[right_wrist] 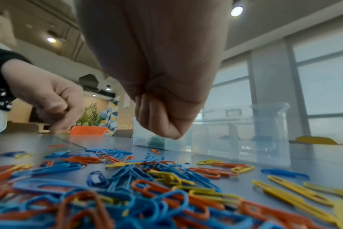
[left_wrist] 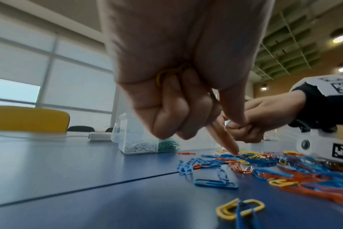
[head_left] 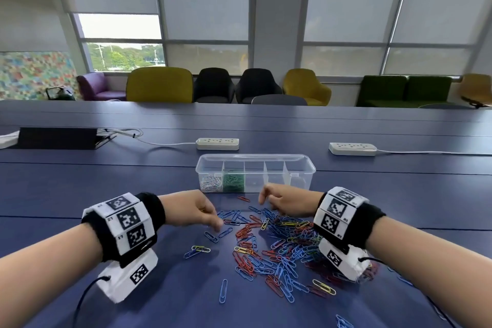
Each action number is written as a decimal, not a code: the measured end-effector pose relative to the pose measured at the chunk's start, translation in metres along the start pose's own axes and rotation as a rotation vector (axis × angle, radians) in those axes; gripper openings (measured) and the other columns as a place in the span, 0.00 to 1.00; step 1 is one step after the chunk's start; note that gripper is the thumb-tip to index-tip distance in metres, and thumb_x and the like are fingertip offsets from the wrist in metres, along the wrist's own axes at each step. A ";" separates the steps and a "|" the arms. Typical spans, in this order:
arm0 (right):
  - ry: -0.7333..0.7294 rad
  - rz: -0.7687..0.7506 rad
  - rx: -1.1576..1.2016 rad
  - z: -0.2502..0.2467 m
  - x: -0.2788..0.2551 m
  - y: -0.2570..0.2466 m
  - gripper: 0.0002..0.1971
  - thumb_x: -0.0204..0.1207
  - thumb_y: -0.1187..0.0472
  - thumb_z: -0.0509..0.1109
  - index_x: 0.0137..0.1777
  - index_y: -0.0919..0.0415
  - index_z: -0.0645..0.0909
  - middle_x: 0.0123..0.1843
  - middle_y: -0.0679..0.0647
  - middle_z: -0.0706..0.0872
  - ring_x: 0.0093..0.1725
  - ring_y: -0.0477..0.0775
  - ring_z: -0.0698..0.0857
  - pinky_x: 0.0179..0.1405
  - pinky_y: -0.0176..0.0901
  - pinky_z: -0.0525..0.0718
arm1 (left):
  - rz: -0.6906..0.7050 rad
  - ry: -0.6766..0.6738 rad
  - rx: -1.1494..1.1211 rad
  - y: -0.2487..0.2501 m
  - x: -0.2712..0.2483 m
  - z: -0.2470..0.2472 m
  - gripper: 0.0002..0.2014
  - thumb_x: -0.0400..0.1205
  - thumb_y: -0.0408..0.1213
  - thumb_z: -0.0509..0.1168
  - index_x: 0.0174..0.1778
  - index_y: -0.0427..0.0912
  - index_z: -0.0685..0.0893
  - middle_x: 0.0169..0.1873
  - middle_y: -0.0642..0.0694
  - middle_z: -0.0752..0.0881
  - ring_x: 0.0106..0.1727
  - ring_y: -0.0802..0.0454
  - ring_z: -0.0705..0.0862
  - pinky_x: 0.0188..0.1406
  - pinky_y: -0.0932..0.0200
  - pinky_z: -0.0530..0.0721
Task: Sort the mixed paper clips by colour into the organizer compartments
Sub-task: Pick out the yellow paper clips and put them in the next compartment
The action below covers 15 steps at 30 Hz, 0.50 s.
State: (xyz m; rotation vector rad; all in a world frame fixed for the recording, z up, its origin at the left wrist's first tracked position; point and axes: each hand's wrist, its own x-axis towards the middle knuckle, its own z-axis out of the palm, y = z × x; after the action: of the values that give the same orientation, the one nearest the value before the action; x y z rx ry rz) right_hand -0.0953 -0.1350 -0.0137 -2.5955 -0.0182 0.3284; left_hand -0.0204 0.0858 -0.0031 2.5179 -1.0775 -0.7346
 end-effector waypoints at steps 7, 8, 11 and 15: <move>-0.062 -0.117 -0.344 -0.002 0.007 -0.015 0.12 0.81 0.57 0.65 0.61 0.61 0.82 0.33 0.47 0.76 0.30 0.41 0.71 0.32 0.34 0.69 | 0.020 -0.092 0.320 -0.007 0.008 0.009 0.07 0.68 0.46 0.78 0.36 0.53 0.86 0.20 0.58 0.75 0.23 0.65 0.72 0.27 0.71 0.67; -0.069 -0.118 -0.374 -0.003 0.008 -0.016 0.12 0.79 0.58 0.68 0.60 0.60 0.82 0.29 0.44 0.72 0.28 0.40 0.69 0.28 0.32 0.66 | 0.016 -0.099 0.317 -0.009 0.009 0.009 0.07 0.68 0.46 0.77 0.33 0.54 0.84 0.23 0.58 0.77 0.25 0.65 0.73 0.29 0.71 0.69; -0.108 -0.084 -0.427 0.001 0.014 -0.014 0.12 0.73 0.58 0.75 0.55 0.60 0.85 0.34 0.42 0.76 0.32 0.42 0.73 0.30 0.35 0.68 | -0.005 -0.130 0.266 -0.015 0.014 0.009 0.10 0.70 0.45 0.77 0.28 0.54 0.82 0.22 0.62 0.81 0.25 0.68 0.75 0.32 0.74 0.71; -0.101 -0.045 -0.432 0.004 0.018 -0.011 0.11 0.73 0.57 0.75 0.52 0.62 0.85 0.31 0.40 0.74 0.31 0.39 0.72 0.28 0.33 0.67 | -0.003 -0.122 0.230 -0.017 0.017 0.011 0.11 0.72 0.42 0.74 0.27 0.52 0.80 0.18 0.64 0.80 0.23 0.69 0.75 0.29 0.79 0.70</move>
State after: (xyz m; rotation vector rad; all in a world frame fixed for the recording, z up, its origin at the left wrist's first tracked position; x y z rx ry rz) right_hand -0.0781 -0.1226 -0.0157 -2.9954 -0.2039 0.4837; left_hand -0.0071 0.0839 -0.0260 2.6945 -1.2651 -0.8164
